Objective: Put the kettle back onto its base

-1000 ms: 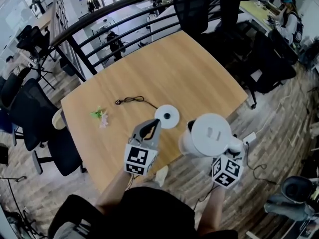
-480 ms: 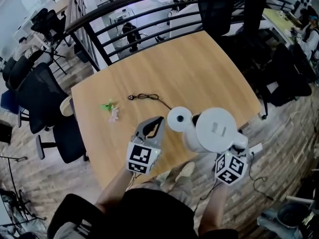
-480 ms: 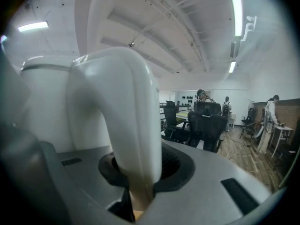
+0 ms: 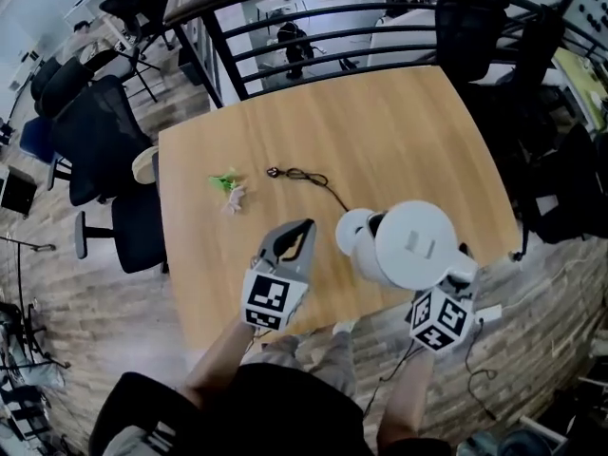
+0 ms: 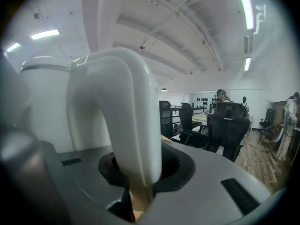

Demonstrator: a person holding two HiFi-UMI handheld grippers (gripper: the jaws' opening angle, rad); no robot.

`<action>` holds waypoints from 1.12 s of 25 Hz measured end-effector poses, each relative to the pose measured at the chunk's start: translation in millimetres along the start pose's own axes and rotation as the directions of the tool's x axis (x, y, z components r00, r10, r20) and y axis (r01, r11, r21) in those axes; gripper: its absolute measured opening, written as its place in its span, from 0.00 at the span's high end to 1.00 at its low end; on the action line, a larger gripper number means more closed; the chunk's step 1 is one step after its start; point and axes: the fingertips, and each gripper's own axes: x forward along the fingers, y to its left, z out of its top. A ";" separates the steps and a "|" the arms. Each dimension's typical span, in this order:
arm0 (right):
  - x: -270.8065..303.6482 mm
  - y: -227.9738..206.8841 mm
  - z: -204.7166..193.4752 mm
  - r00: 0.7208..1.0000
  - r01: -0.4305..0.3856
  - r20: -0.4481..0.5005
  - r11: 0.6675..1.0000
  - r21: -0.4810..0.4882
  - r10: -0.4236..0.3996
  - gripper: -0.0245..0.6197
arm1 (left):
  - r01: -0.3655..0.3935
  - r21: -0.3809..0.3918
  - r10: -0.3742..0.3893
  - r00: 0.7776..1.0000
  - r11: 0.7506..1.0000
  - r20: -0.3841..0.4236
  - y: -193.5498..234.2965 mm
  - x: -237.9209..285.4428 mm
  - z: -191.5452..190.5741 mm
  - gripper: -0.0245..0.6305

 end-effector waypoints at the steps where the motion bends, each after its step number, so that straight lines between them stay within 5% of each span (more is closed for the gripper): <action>1: 6.7 3.1 -1.0 1.000 -0.016 0.007 1.000 -0.007 0.017 0.85 | -0.021 -0.008 0.021 1.000 1.000 -0.005 3.6 0.0 -3.7 0.96; 12: 65.7 35.3 -24.6 0.988 -0.152 -0.011 0.988 -0.031 0.152 0.84 | -0.161 -0.068 0.157 0.986 0.985 -0.063 28.3 9.3 -43.4 0.96; 28: 113.7 66.5 -59.6 0.967 -0.254 -0.048 0.965 -0.056 0.252 0.84 | -0.245 -0.105 0.233 0.966 0.964 -0.114 39.4 19.0 -80.4 0.96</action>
